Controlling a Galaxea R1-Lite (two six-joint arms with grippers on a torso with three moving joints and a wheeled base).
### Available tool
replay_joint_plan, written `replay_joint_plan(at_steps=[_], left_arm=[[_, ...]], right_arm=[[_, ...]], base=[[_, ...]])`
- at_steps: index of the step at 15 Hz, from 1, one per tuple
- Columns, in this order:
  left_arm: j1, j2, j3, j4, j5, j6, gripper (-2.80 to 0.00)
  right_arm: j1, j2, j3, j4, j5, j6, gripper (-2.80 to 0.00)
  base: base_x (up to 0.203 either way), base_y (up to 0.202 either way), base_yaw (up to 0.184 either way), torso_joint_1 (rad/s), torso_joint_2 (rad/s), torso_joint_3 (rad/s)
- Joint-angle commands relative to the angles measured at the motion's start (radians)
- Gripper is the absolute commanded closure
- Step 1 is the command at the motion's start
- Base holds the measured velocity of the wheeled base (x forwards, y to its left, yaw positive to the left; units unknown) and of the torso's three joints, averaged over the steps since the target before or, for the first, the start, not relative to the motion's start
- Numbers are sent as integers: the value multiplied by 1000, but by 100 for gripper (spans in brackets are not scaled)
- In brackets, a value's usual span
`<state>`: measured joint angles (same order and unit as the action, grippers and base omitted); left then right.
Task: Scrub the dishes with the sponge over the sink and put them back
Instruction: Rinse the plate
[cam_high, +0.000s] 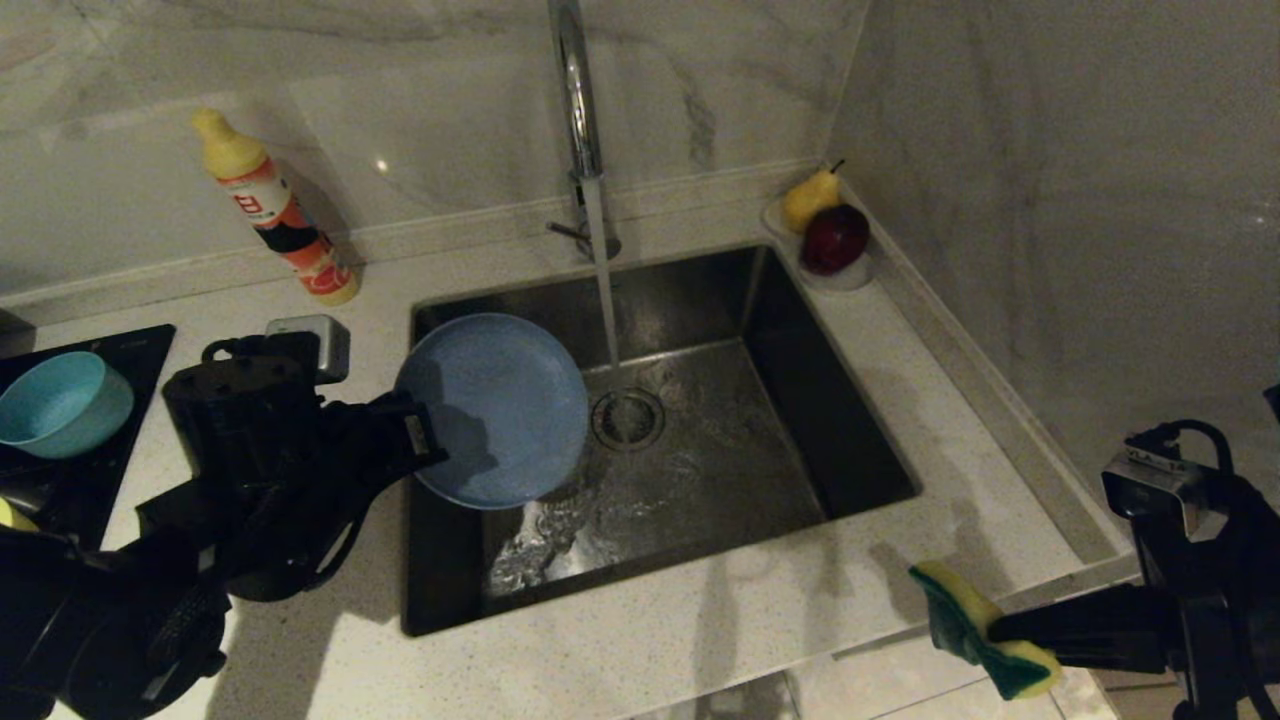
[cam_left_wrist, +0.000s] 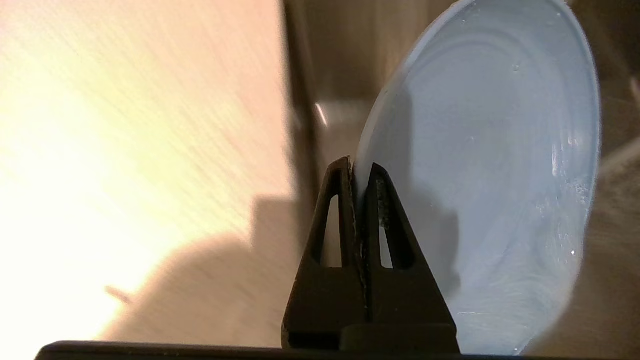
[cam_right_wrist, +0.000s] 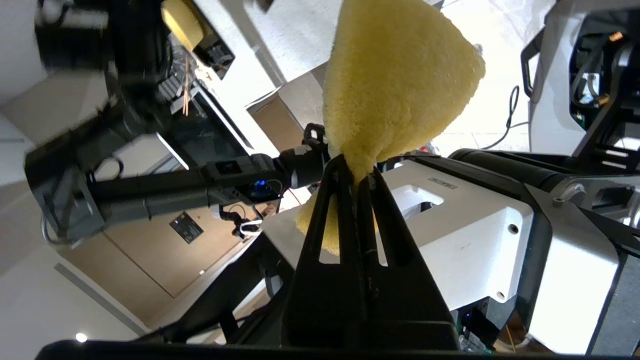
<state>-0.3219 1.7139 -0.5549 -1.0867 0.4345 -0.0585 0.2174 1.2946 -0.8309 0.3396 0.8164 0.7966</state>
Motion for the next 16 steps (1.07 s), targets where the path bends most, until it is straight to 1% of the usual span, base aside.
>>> replay_joint_plan(at_steps=[1,2,3,4,6,9,16], left_arm=[[10,-28,76,-287,10,135,0],[13,-28,94,-375,12,189,0],[15,-29,116,-439,13,238,0],[15,-30,135,-443,15,248,0],[15,-32,157,-443,20,251,0],[14,-82,180,-443,12,252,0],[15,-85,168,-443,10,272,0]], right_arm=[[-6,42,2,3,4,1,0],[-6,46,3,3,5,1,0],[-6,51,3,3,6,0,0],[-4,60,4,2,7,-2,0],[-4,70,2,1,7,-2,0],[-4,76,-1,1,6,-2,0],[-4,84,18,1,9,-4,0]], base=[[0,0,0,0,0,0],[0,0,0,0,0,0],[0,0,0,0,0,0],[0,0,0,0,0,0],[0,0,0,0,0,0],[0,0,0,0,0,0],[0,0,0,0,0,0]])
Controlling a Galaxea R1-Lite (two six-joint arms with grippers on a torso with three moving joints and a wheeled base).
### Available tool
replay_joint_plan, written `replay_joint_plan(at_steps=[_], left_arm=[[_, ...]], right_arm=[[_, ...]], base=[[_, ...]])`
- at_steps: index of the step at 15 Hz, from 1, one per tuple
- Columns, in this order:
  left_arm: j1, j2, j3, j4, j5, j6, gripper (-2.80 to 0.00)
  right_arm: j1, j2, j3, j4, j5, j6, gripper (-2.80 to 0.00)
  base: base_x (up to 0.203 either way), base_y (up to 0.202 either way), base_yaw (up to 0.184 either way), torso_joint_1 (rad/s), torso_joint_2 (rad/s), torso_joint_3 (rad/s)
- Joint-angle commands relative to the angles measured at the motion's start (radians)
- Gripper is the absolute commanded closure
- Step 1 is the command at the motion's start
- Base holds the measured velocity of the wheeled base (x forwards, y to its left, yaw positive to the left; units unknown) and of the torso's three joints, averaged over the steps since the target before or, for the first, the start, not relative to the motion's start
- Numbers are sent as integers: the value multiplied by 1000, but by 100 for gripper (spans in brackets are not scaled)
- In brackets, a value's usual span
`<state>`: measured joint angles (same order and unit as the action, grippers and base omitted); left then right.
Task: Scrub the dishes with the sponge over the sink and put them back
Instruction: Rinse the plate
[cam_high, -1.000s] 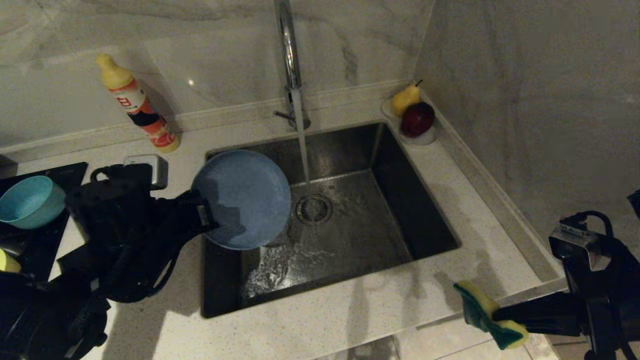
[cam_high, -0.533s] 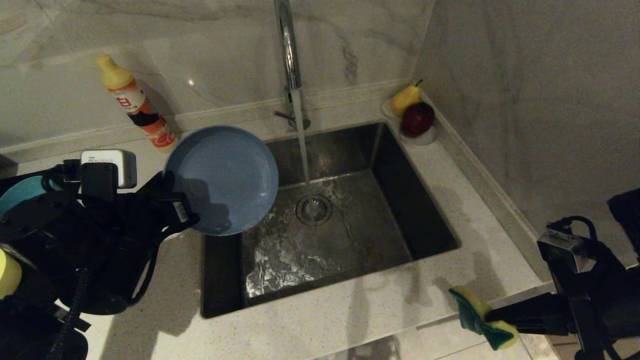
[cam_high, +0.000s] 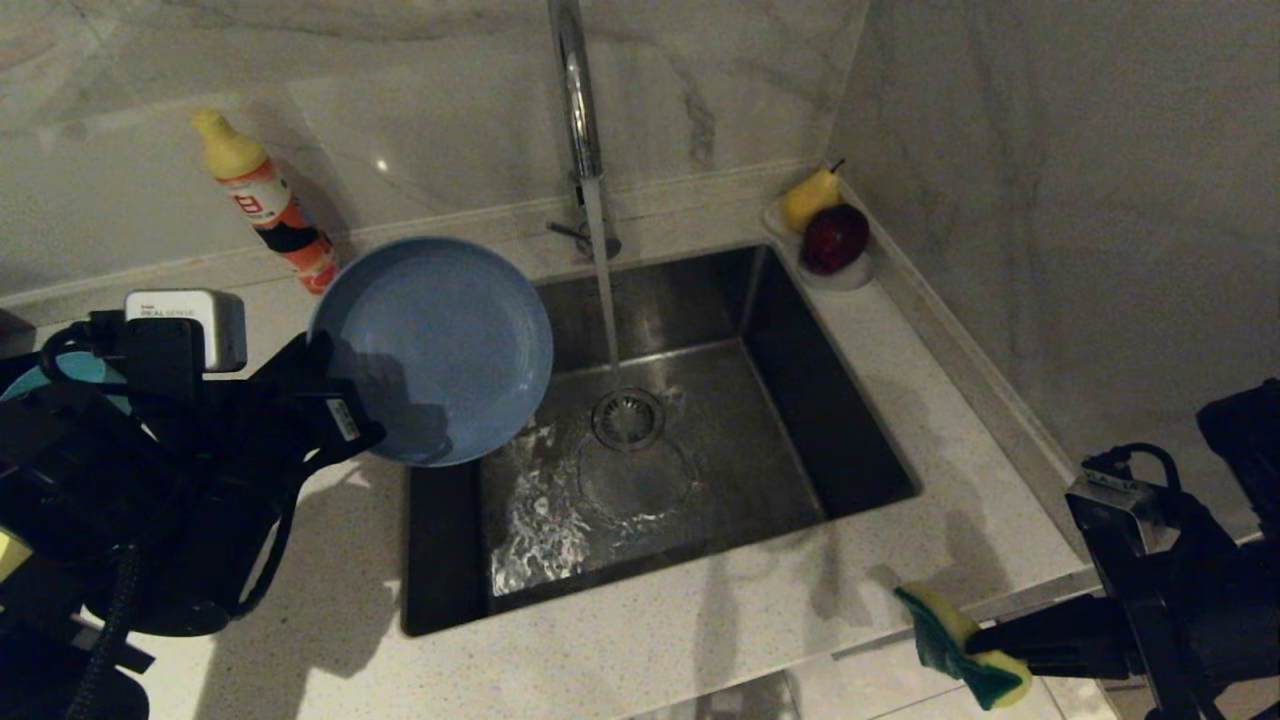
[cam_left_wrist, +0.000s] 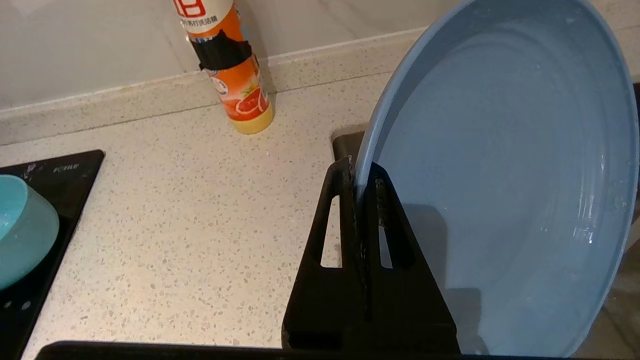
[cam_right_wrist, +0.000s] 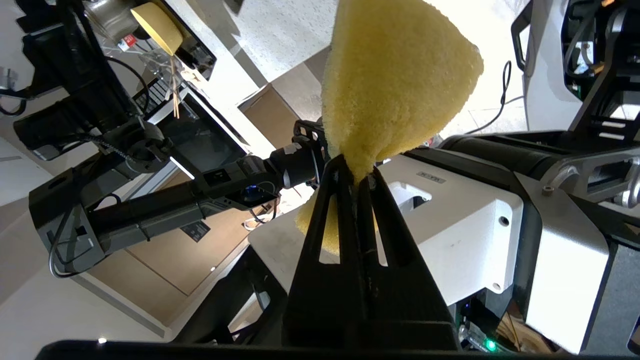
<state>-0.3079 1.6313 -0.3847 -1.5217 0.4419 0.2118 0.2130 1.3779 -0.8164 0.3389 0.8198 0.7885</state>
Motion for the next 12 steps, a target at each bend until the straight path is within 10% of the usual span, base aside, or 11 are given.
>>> replay_joint_plan(at_steps=[1,4,7,10,12], left_arm=[[2,-7,-3,-6,28,-3,0],[6,-65,-53,254,81,-88,0],[25,-214,-198,897,62,-229,0],[109,-358,-453,1504,-109,-466,0],[257,-399,-507,1623,-188,-563,0]], right_arm=[[-1,-4,12,0,4,3,0],[0,-19,14,0,5,3,0],[-23,3,13,-14,3,2,0],[-49,12,26,-64,4,3,0],[-70,18,17,-74,-3,4,0]], base=[[0,0,0,0,0,0],[0,0,0,0,0,0],[0,0,0,0,0,0],[0,0,0,0,0,0],[0,0,0,0,0,0]])
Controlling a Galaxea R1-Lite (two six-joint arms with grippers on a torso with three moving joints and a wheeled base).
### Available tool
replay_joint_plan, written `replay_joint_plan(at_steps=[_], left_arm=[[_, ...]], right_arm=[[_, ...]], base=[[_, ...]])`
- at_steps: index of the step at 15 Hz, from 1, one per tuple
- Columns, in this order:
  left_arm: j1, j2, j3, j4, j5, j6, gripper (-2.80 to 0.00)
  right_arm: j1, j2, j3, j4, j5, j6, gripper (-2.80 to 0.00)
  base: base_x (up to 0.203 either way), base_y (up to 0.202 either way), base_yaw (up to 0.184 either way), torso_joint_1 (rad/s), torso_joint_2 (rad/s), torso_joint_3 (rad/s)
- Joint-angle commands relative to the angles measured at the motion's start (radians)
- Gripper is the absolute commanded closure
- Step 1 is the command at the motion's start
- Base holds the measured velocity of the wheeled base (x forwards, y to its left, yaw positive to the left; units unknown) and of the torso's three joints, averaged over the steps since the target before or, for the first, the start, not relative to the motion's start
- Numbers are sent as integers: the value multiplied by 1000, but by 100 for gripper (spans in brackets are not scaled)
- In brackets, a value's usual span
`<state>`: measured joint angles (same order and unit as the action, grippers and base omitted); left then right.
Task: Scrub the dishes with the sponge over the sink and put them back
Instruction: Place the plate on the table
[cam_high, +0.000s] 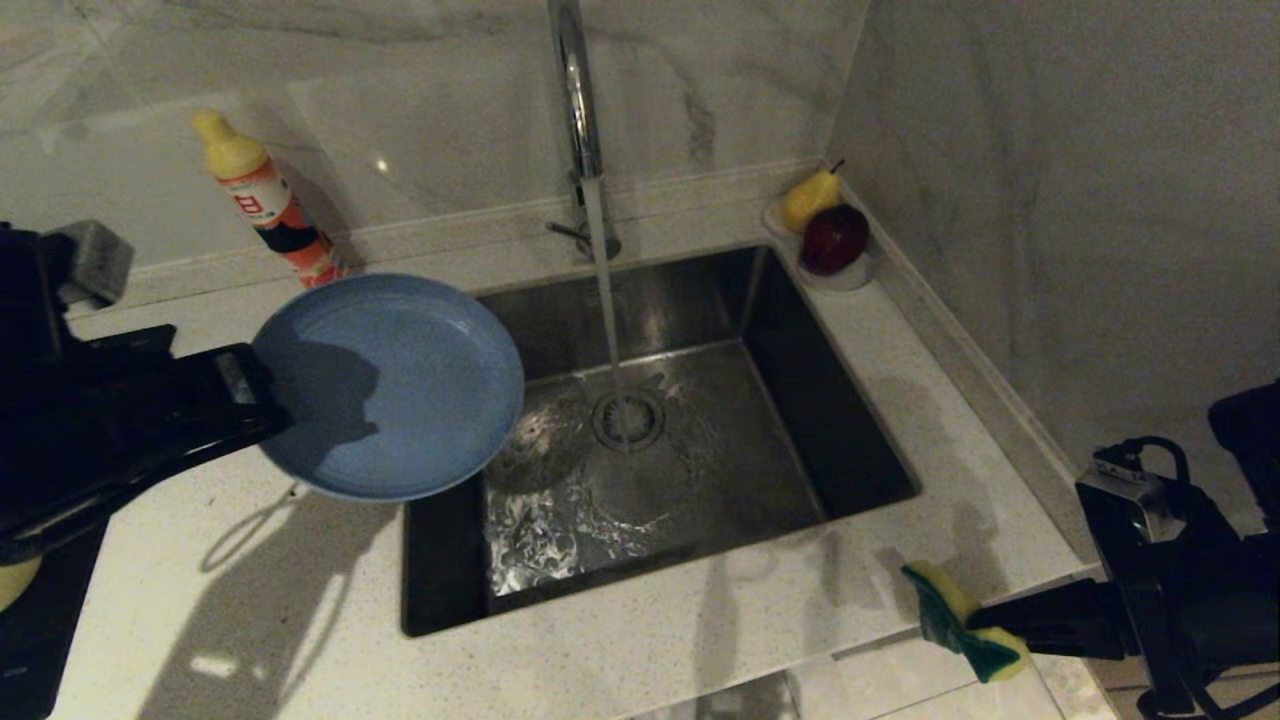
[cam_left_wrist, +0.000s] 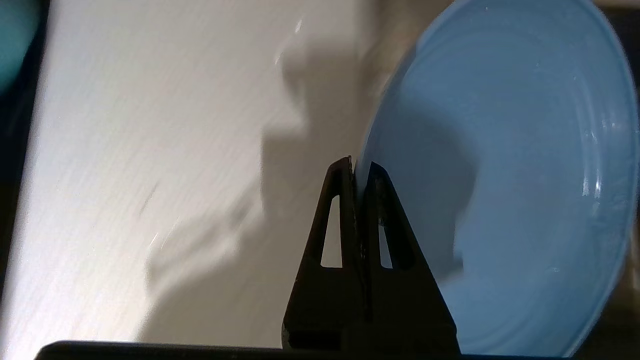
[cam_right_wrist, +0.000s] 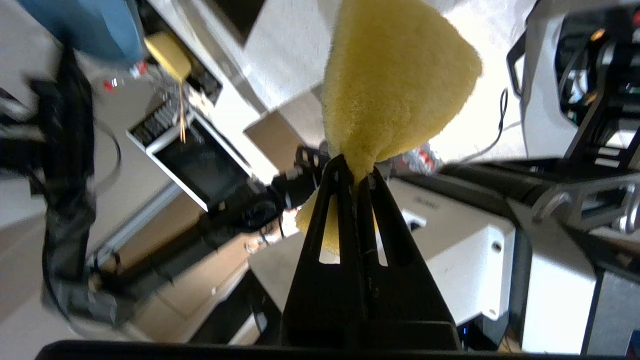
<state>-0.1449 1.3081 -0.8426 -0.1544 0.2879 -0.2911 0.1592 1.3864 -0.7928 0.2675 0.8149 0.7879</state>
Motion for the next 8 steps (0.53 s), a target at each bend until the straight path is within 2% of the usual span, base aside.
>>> replay_joint_plan(at_steps=[1,3,5,8], left_arm=[[174,-83,-49,272,-50,-95,0],[244,-108,3,284,-66,-139,0],[303,-121,80,277,-69,-168,0],[399,-42,102,227,-80,-181,0]], right_arm=[[-43,12,-13,-1,1,5,0],[-63,0,-11,1,-9,-4,0],[-98,-1,-7,8,-25,-60,0],[-97,-10,-7,4,-22,-65,0]], base=[[0,0,0,0,0,0],[0,0,0,0,0,0],[0,0,0,0,0,0],[0,0,0,0,0,0]])
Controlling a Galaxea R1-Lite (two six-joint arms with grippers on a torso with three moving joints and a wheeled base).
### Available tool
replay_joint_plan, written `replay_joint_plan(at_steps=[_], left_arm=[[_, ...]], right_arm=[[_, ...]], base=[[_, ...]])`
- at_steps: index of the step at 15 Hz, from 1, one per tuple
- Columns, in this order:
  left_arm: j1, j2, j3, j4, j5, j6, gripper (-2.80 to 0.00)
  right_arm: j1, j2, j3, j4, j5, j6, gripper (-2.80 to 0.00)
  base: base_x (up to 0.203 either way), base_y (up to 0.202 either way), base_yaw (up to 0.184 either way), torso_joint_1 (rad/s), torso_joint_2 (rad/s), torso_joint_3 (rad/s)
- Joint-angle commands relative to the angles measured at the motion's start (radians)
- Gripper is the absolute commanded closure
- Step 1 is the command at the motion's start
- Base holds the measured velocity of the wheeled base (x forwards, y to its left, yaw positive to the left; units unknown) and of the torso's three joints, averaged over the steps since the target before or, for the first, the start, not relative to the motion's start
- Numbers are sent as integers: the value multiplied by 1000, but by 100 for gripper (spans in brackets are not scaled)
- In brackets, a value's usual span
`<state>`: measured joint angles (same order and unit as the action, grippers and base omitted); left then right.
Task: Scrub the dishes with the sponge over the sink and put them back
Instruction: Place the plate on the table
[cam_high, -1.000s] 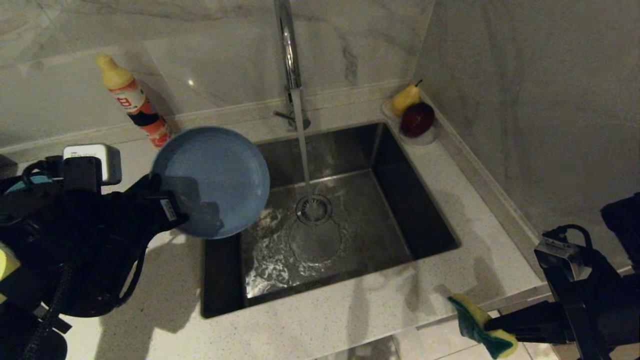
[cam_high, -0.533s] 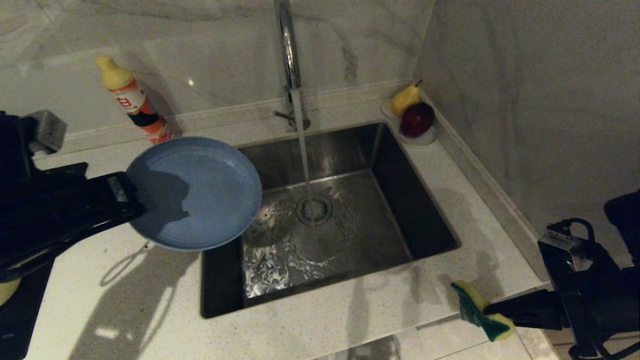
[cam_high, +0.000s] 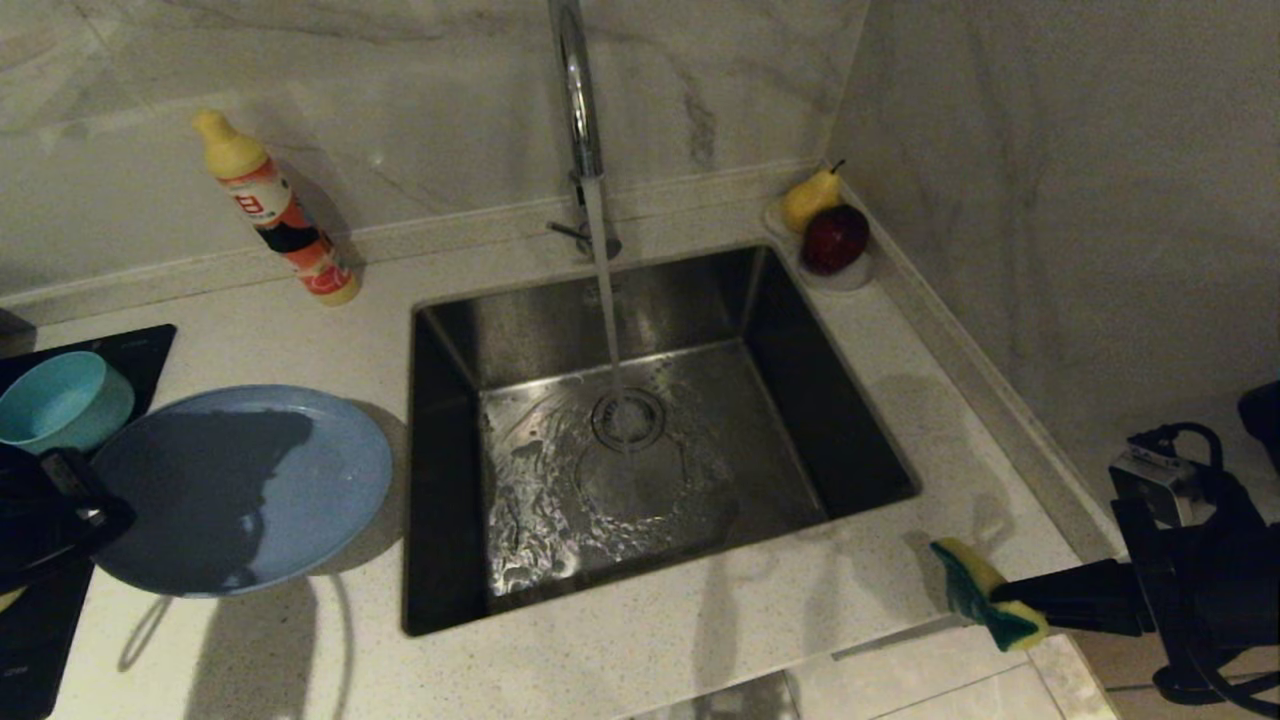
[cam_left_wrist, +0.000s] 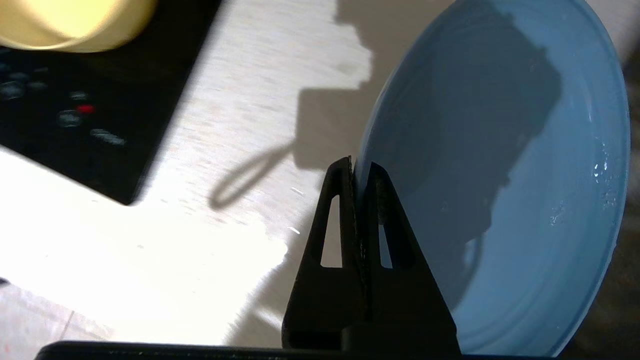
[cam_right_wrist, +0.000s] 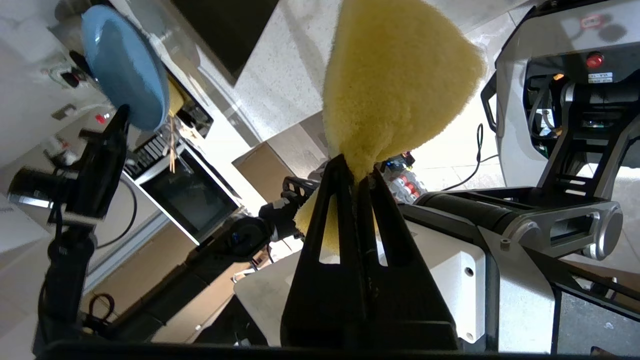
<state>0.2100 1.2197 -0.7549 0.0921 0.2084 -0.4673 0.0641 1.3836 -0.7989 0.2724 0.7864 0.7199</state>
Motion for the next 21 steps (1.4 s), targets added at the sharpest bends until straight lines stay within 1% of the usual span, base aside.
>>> replay_joint_plan(at_steps=[1,3,5,6,8,10,12,15,16,18,21], left_arm=[[58,76,21,-47,-4,-7,0],[72,160,27,-89,-3,-22,0],[92,244,28,-148,-1,-50,0],[107,270,30,-187,-1,-63,0],[131,307,29,-209,-4,-78,0],[154,355,19,-234,-4,-80,0],[180,373,22,-301,-6,-82,0],[189,376,17,-295,-9,-68,0],[189,377,19,-293,-10,-57,-280],[190,385,23,-292,-38,-52,-280],[198,373,-2,-301,-45,-52,-280]], right_arm=[[0,-5,-2,-4,7,3,0],[4,17,-2,-10,7,0,0],[13,24,8,-12,11,-3,0],[15,28,20,-11,18,-12,0],[16,29,35,-12,52,-30,0],[16,21,30,-10,54,-30,0],[19,20,27,-10,56,-30,0],[25,14,38,-9,62,-28,0],[26,13,45,-10,67,-29,0],[28,11,55,-12,71,-37,0],[35,-6,57,-12,83,-38,0]], base=[[0,0,0,0,0,0],[0,0,0,0,0,0],[0,0,0,0,0,0],[0,0,0,0,0,0],[0,0,0,0,0,0],[0,0,0,0,0,0],[0,0,0,0,0,0],[0,0,0,0,0,0],[0,0,0,0,0,0],[0,0,0,0,0,0],[0,0,0,0,0,0]])
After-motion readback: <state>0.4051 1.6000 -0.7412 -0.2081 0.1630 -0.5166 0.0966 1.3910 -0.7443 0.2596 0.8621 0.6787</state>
